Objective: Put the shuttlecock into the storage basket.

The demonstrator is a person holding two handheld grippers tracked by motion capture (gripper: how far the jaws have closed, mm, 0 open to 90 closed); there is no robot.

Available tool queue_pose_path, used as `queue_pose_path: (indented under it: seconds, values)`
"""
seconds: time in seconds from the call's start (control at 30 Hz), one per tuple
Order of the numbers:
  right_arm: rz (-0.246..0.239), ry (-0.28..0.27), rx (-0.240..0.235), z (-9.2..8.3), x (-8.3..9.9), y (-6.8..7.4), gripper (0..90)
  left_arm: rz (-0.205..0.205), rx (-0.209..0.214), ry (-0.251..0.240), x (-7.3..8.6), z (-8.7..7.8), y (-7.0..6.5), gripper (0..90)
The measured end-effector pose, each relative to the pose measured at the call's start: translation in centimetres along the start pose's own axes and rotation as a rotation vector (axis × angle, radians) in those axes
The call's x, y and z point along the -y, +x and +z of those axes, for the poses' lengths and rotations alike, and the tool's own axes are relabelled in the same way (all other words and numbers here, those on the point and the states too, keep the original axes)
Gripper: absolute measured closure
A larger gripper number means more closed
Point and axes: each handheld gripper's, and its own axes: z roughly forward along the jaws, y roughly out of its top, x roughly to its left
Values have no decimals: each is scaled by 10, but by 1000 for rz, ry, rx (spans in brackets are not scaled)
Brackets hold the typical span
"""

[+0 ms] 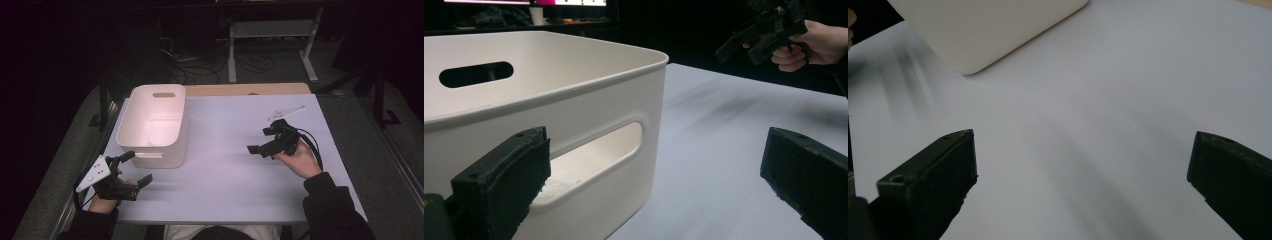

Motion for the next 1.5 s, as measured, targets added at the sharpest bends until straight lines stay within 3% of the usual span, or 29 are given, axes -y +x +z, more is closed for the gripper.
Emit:
queue_pose_path:
  seconds: [0.53,0.8,1.13,1.5]
  values:
    - [30,-43,52,-19,34,-8,0,0,1,0,0,0,0,0]
    - [23,-76,84,-28,48,-7,0,0,1,0,0,0,-1,0]
    - [8,-96,136,-42,79,-5,0,4,0,1,0,0,-1,0]
    - [14,-140,137,-53,96,-4,0,7,-3,2,0,0,-1,0]
